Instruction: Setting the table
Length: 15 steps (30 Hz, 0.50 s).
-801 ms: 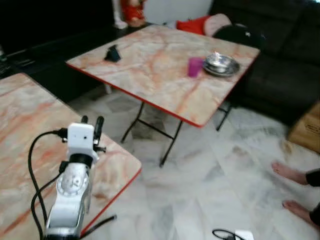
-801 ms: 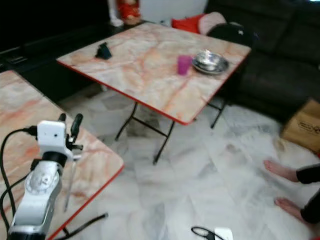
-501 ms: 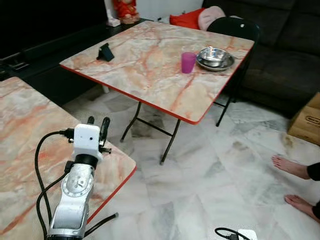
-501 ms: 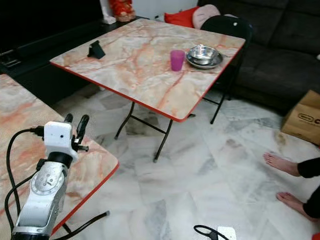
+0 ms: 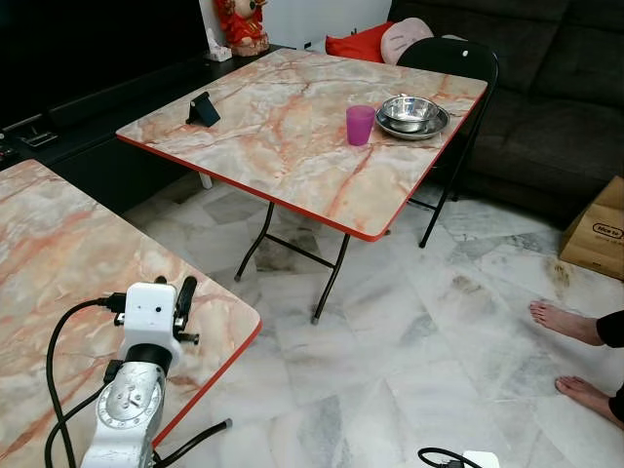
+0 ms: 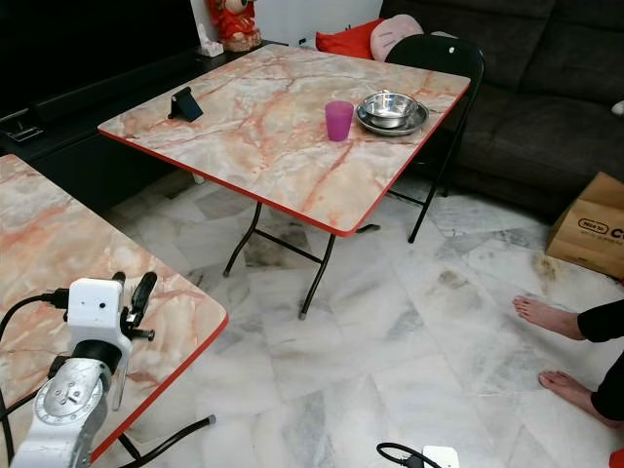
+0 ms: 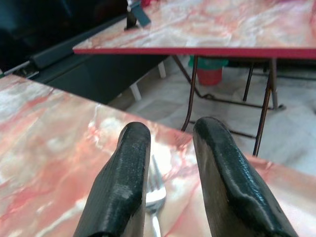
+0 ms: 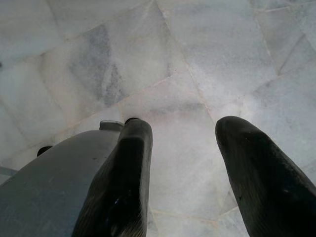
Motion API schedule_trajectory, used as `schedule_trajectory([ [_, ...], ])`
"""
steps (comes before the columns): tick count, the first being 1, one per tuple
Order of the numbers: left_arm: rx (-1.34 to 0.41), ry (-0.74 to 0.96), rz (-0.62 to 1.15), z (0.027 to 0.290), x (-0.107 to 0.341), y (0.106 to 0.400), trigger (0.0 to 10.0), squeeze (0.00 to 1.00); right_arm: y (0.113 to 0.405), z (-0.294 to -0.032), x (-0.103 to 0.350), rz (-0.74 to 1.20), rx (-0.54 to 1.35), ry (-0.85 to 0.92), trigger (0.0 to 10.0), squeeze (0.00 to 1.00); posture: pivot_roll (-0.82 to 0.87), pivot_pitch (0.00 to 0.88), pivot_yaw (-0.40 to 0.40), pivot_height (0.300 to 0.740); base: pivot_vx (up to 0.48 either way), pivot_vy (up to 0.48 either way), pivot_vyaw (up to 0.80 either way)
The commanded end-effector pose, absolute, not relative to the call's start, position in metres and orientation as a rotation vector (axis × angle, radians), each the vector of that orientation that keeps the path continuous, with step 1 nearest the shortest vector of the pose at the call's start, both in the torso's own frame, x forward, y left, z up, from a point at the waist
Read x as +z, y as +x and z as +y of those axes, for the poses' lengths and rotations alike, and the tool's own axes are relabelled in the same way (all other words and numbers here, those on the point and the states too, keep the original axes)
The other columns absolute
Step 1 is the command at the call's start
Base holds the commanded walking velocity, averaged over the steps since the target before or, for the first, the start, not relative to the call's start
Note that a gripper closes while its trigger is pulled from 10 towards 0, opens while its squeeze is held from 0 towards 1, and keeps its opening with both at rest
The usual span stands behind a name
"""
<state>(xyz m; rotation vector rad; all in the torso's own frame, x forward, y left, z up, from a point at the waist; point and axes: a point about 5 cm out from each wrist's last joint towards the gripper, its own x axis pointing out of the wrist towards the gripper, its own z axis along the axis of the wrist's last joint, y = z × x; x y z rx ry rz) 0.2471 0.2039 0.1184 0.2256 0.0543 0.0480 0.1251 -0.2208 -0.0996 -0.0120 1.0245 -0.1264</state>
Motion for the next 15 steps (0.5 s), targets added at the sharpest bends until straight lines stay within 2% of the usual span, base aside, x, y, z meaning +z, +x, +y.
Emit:
schedule_trajectory([
  [1, 0.048, 0.201, 0.084, 0.205, 0.118, 0.248, 10.0, 0.00, 0.124, -0.220, -0.100, 1.029, -0.118, -0.018, 10.0, 0.00, 0.02, 0.000, 0.031, 0.732, 0.000, 0.000, 0.00],
  [5, 0.018, 0.138, 0.225, 0.204, 0.105, 0.255, 10.0, 0.00, 0.125, -0.220, -0.100, 1.026, -0.122, -0.013, 10.0, 0.00, 0.01, 0.000, 0.035, 0.732, 0.000, 0.000, 0.00],
  [9, -0.002, 0.069, 0.252, 0.199, 0.102, 0.258, 10.0, 0.00, 0.125, -0.220, -0.100, 1.026, -0.126, -0.011, 10.0, 0.00, 0.01, 0.000, 0.033, 0.732, 0.000, 0.000, 0.00],
  [10, -0.002, 0.071, 0.255, 0.199, 0.101, 0.258, 10.0, 0.04, 0.125, -0.220, -0.100, 1.026, -0.126, -0.012, 10.0, 0.00, 0.01, 0.000, 0.033, 0.732, 0.000, 0.000, 0.00],
  [11, 0.002, 0.078, 0.259, 0.199, 0.101, 0.260, 10.0, 0.99, 0.125, -0.220, -0.100, 1.026, -0.127, -0.012, 10.0, 0.00, 0.01, 0.000, 0.031, 0.732, 0.000, 0.000, 0.00],
  [15, 0.018, 0.079, 0.267, 0.201, 0.103, 0.262, 10.0, 1.00, 0.126, -0.220, -0.100, 1.026, -0.126, -0.013, 10.0, 0.00, 0.02, 0.000, 0.029, 0.732, 0.000, 0.000, 0.00],
])
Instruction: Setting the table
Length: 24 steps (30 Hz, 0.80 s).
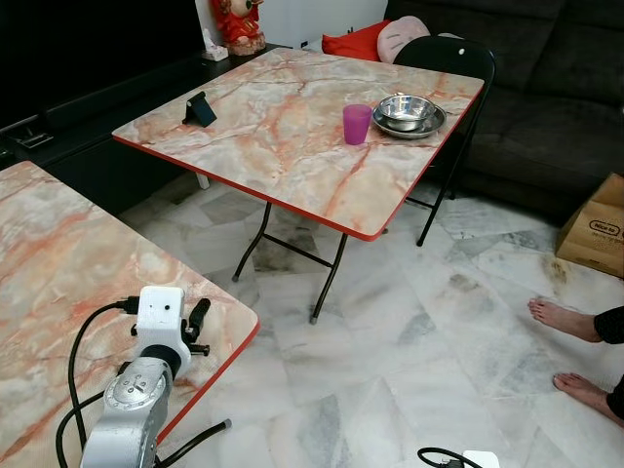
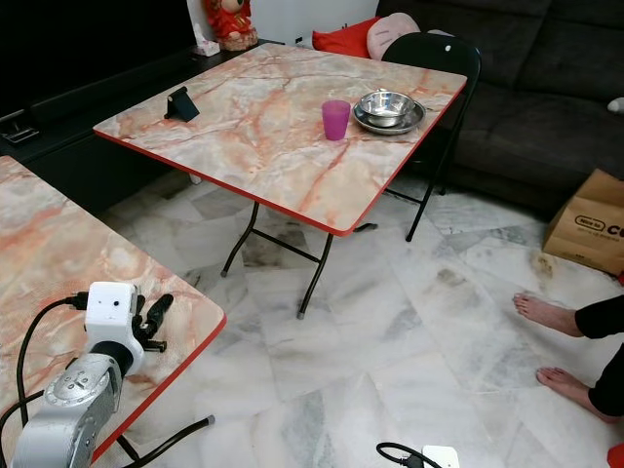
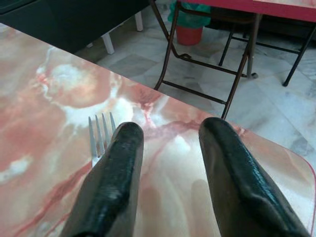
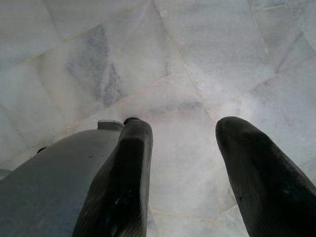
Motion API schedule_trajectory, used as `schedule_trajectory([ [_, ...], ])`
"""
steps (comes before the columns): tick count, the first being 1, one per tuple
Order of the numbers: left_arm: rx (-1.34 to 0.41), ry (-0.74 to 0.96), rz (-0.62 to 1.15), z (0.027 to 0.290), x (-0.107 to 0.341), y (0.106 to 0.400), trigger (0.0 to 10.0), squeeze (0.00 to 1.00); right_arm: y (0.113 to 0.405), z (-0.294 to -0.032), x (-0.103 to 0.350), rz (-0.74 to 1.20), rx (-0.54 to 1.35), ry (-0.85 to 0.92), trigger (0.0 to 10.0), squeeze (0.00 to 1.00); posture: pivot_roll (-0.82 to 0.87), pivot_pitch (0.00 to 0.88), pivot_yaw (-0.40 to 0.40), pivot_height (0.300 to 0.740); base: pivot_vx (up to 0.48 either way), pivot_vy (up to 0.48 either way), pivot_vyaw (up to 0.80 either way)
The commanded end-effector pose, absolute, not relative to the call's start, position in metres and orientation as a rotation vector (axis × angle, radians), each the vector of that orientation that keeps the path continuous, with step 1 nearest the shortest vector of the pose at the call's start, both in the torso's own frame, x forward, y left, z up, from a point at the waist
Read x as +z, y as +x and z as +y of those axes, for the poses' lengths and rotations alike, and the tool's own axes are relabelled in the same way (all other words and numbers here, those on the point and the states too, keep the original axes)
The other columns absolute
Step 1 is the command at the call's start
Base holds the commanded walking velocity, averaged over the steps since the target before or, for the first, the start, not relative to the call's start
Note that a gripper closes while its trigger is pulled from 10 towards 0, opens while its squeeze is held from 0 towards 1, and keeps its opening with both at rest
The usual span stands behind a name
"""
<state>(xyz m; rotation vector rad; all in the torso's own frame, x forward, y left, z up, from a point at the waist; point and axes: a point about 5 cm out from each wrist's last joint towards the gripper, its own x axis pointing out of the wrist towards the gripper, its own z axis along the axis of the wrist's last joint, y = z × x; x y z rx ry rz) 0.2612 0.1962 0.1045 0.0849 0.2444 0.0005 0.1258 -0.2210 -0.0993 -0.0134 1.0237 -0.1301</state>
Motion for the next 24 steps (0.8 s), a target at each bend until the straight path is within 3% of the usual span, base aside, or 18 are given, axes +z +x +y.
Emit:
schedule_trajectory([
  [1, 0.031, 0.077, 0.269, 0.203, 0.103, 0.264, 10.0, 1.00, 0.126, -0.220, -0.100, 1.026, -0.124, -0.014, 10.0, 0.00, 0.02, 0.000, 0.026, 0.732, 0.000, 0.000, 0.00],
  [2, 0.041, 0.080, 0.266, 0.204, 0.103, 0.265, 10.0, 0.80, 0.126, -0.220, -0.100, 1.026, -0.124, -0.014, 10.0, 0.00, 0.02, 0.000, 0.027, 0.732, 0.000, 0.000, 0.00],
  [3, 0.048, 0.081, 0.264, 0.205, 0.104, 0.265, 10.0, 0.80, 0.126, -0.220, -0.099, 1.026, -0.123, -0.014, 10.0, 0.00, 0.02, 0.000, 0.027, 0.732, 0.000, 0.000, 0.00],
  [4, 0.062, 0.078, 0.266, 0.207, 0.102, 0.266, 10.0, 0.00, 0.126, -0.220, -0.099, 1.025, -0.123, -0.014, 10.0, 0.00, 0.02, 0.000, 0.027, 0.732, 0.000, 0.000, 0.00],
  [24, 0.171, 0.057, 0.359, 0.234, 0.080, 0.259, 10.0, 0.00, 0.127, -0.220, -0.099, 1.024, -0.121, -0.015, 10.0, 0.00, 0.02, 0.000, 0.024, 0.732, 0.000, 0.000, 0.00],
])
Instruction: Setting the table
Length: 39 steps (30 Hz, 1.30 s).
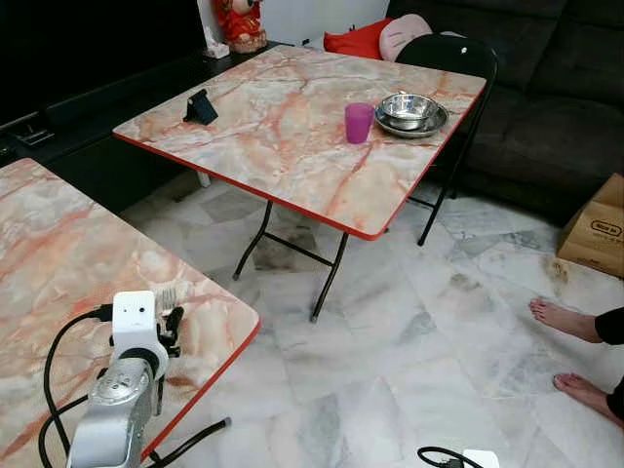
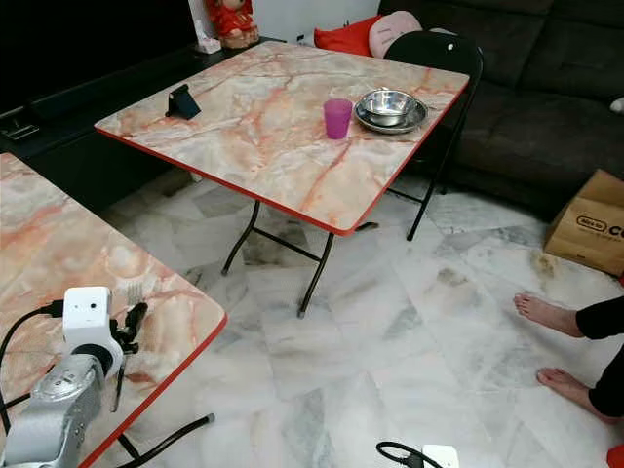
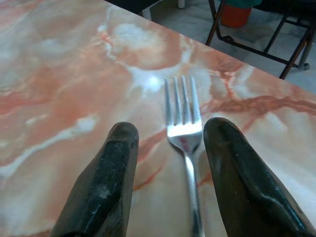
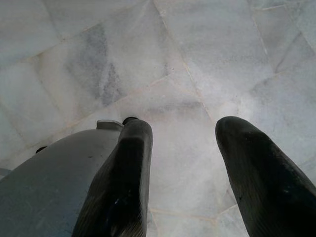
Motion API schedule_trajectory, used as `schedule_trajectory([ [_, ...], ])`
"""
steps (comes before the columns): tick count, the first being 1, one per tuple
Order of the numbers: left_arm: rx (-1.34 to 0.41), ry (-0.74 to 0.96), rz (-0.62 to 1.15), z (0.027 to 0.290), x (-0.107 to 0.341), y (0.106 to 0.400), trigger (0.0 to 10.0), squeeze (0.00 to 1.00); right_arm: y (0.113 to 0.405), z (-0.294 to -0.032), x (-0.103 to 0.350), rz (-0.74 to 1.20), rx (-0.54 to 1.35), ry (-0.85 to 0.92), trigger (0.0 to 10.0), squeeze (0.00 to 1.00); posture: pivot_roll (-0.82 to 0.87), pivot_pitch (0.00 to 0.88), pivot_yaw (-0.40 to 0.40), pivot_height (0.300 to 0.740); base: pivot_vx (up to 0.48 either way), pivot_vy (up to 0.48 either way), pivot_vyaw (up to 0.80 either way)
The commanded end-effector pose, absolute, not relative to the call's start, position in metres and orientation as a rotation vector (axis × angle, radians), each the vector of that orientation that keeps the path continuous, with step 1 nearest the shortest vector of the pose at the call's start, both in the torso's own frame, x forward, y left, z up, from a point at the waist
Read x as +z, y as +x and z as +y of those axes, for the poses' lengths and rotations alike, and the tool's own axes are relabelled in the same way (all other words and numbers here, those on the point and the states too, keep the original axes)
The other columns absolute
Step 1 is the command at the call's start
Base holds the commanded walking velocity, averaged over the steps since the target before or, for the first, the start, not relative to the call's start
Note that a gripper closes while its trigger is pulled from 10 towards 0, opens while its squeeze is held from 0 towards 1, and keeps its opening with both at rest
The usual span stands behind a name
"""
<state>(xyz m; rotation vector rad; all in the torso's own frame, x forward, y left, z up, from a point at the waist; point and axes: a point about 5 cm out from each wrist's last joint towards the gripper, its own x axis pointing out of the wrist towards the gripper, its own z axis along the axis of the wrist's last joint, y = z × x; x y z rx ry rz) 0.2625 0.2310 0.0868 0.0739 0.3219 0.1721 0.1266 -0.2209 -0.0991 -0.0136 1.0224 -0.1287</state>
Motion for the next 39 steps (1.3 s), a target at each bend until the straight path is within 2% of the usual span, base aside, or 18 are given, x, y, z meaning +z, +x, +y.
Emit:
schedule_trajectory([
  [1, 0.170, 0.059, 0.365, 0.235, 0.077, 0.257, 10.0, 0.00, 0.127, -0.220, -0.099, 1.024, -0.120, -0.015, 10.0, 0.00, 0.02, 0.000, 0.024, 0.732, 0.000, 0.000, 0.00],
  [12, 0.163, 0.073, 0.395, 0.238, 0.070, 0.251, 10.0, 0.00, 0.127, -0.221, -0.099, 1.024, -0.119, -0.019, 10.0, 0.00, 0.02, 0.000, 0.021, 0.732, 0.000, 0.000, 0.00],
  [20, 0.084, 0.081, 0.507, 0.230, 0.055, 0.245, 10.0, 0.00, 0.127, -0.221, -0.099, 1.025, -0.118, -0.020, 10.0, 0.00, 0.02, 0.000, 0.022, 0.732, 0.000, 0.000, 0.00],
  [21, 0.072, 0.083, 0.518, 0.229, 0.053, 0.244, 8.3, 0.00, 0.127, -0.221, -0.099, 1.025, -0.118, -0.020, 10.0, 0.00, 0.02, 0.000, 0.022, 0.732, 0.000, 0.000, 0.00],
  [22, 0.060, 0.086, 0.526, 0.227, 0.052, 0.243, 4.5, 0.00, 0.127, -0.221, -0.099, 1.025, -0.119, -0.019, 10.0, 0.00, 0.02, 0.000, 0.021, 0.732, 0.000, 0.000, 0.00],
  [23, 0.059, 0.087, 0.526, 0.227, 0.051, 0.243, 4.5, 0.00, 0.127, -0.221, -0.099, 1.025, -0.119, -0.019, 10.0, 0.00, 0.02, 0.000, 0.021, 0.732, 0.000, 0.000, 0.00],
  [24, 0.058, 0.085, 0.530, 0.227, 0.051, 0.243, 2.0, 0.00, 0.127, -0.221, -0.099, 1.025, -0.118, -0.019, 10.0, 0.00, 0.02, 0.000, 0.021, 0.732, 0.000, 0.000, 0.00],
  [25, 0.056, 0.084, 0.533, 0.227, 0.051, 0.243, 2.0, 0.00, 0.127, -0.221, -0.099, 1.026, -0.117, -0.020, 10.0, 0.00, 0.02, 0.000, 0.021, 0.732, 0.000, 0.000, 0.00],
  [26, 0.056, 0.083, 0.535, 0.227, 0.051, 0.243, 1.1, 0.00, 0.127, -0.221, -0.099, 1.026, -0.116, -0.020, 10.0, 0.00, 0.02, 0.000, 0.021, 0.732, 0.000, 0.000, 0.00],
  [30, 0.055, 0.080, 0.531, 0.227, 0.052, 0.243, 0.9, 0.00, 0.126, -0.221, -0.099, 1.028, -0.113, -0.022, 10.0, 0.00, 0.02, 0.000, 0.021, 0.732, 0.000, 0.000, 0.00],
  [31, 0.055, 0.081, 0.530, 0.227, 0.053, 0.244, 0.5, 0.00, 0.126, -0.221, -0.099, 1.028, -0.112, -0.023, 10.0, 0.00, 0.02, 0.000, 0.022, 0.732, 0.000, 0.000, 0.00],
  [39, 0.066, 0.080, 0.501, 0.227, 0.057, 0.248, 1.3, 0.00, 0.126, -0.221, -0.099, 1.029, -0.114, -0.024, 10.0, 0.00, 0.02, 0.000, 0.023, 0.732, 0.000, 0.000, 0.00],
])
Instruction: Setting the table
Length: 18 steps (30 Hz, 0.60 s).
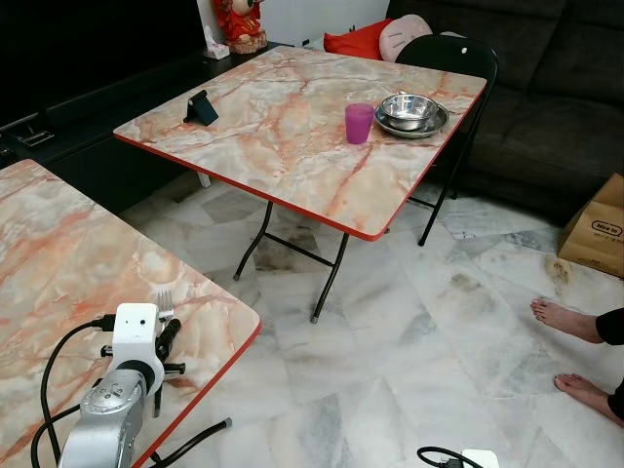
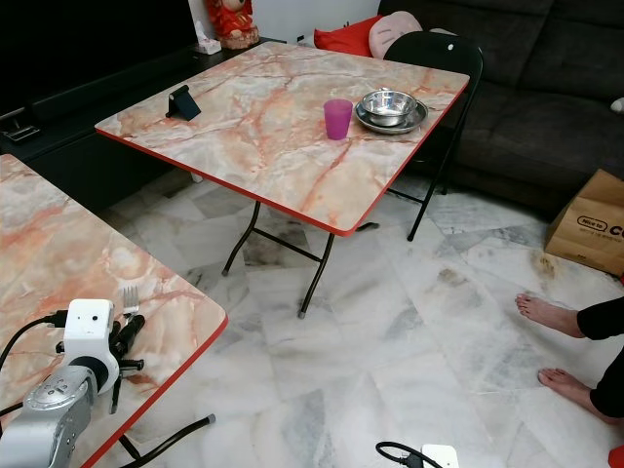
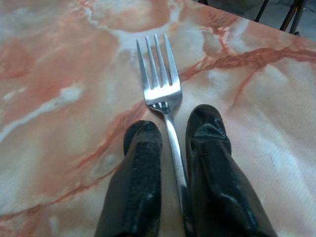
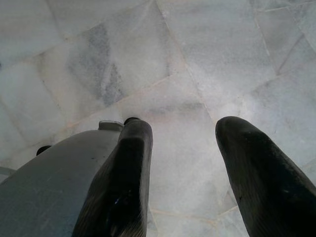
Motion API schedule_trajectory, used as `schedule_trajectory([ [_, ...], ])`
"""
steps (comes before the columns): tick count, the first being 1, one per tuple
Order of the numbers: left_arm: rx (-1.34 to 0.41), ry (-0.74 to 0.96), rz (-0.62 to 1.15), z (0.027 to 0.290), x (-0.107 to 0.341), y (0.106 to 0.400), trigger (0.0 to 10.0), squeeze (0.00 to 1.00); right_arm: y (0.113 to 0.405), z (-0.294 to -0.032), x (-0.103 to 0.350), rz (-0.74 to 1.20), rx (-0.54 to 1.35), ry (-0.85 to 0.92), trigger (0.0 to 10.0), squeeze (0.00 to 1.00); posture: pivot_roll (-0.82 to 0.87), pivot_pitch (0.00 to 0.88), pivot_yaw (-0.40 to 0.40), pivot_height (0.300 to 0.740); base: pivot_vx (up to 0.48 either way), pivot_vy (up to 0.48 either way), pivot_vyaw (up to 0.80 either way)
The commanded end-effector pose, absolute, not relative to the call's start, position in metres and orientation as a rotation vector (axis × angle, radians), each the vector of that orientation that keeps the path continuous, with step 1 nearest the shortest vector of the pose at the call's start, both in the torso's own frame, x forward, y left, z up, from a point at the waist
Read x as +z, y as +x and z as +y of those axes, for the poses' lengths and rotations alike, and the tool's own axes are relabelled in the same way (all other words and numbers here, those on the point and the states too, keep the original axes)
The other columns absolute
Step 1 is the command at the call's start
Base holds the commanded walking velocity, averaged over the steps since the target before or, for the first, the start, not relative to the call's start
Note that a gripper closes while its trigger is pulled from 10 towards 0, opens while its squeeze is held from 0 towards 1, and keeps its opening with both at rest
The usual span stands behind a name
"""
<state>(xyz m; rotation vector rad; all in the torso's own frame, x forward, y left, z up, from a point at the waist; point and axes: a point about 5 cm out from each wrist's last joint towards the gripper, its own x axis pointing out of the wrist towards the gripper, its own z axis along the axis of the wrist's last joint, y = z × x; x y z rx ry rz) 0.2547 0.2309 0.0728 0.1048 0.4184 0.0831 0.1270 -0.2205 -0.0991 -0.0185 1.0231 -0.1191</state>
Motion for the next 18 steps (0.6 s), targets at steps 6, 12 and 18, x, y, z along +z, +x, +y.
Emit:
schedule_trajectory([
  [6, 0.099, 0.070, 0.448, 0.227, 0.066, 0.253, 1.1, 0.00, 0.126, -0.221, -0.099, 1.028, -0.115, -0.025, 10.0, 0.00, 0.02, 0.000, 0.020, 0.732, 0.000, 0.000, 0.00],
  [12, 0.141, 0.065, 0.373, 0.231, 0.078, 0.257, 0.6, 0.00, 0.126, -0.221, -0.099, 1.027, -0.116, -0.026, 10.0, 0.00, 0.02, 0.000, 0.019, 0.732, 0.000, 0.000, 0.00],
  [18, 0.203, 0.055, 0.285, 0.236, 0.091, 0.261, 0.0, 0.00, 0.127, -0.221, -0.099, 1.025, -0.118, -0.027, 10.0, 0.00, 0.02, 0.000, 0.019, 0.732, 0.000, 0.000, 0.00],
])
